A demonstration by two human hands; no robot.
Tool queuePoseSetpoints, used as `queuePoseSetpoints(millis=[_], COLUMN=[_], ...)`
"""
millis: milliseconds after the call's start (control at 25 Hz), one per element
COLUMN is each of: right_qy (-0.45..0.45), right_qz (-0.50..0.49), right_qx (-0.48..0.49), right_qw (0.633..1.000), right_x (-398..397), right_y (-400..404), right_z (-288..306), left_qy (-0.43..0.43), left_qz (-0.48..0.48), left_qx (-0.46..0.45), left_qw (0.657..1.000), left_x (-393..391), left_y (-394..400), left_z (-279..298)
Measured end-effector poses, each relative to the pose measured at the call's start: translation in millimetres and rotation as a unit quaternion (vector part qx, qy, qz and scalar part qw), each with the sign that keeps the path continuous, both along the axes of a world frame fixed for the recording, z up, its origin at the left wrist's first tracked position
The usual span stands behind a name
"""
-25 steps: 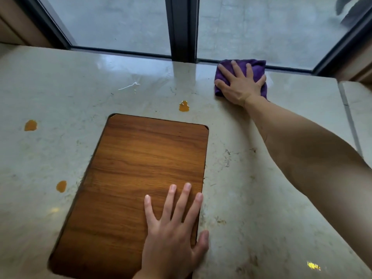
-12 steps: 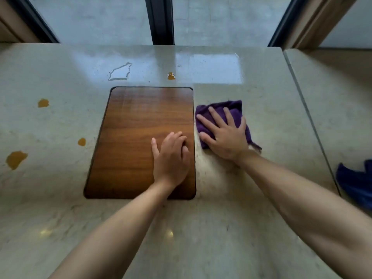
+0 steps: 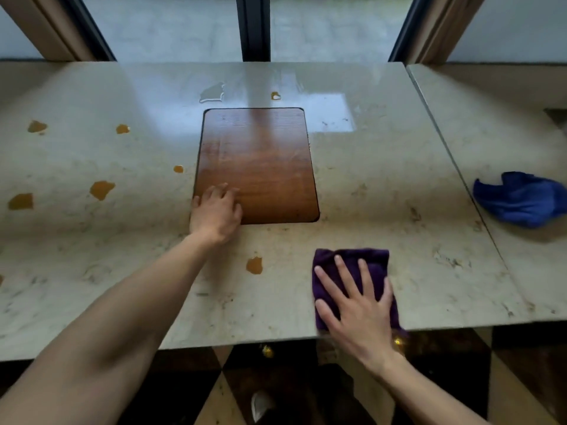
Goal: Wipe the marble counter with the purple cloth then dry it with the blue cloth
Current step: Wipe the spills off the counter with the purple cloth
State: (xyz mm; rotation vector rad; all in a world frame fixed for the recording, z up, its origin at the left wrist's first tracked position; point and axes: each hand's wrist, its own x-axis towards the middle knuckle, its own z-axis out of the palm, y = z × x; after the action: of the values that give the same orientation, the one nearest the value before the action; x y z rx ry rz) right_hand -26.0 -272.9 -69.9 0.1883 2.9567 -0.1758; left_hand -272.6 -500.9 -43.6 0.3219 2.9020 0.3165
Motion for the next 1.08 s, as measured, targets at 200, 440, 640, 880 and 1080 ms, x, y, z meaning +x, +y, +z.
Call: queuePoseSetpoints(millis=[200,440,640,880,1080], right_qy=[-0.007,0.000,0.002,0.044,0.015], right_qz=[-0.018,-0.078,-0.073,-0.081,-0.066], right_qx=[-0.004,-0.005,0.001,-0.005,-0.032], right_qw=[1.000,0.997,0.997,0.996,0.997], right_x=[14,-105,-215,-375,-527], right_y=[-69,-54,-26,13,49], right_z=[2,-8,-11,-13,-6], left_qy=[0.005,0.007,0.048,0.084,0.075], left_qz=[0.004,-0.039,-0.043,-0.083,-0.086], left_qx=[-0.004,-0.038,-0.079,-0.086,-0.081], left_qw=[1.000,0.998,0.995,0.989,0.990], left_x=[-12,-73,-113,-111,-110], left_y=[-33,-31,-37,-41,-40], left_z=[-7,-20,-34,-41,-40])
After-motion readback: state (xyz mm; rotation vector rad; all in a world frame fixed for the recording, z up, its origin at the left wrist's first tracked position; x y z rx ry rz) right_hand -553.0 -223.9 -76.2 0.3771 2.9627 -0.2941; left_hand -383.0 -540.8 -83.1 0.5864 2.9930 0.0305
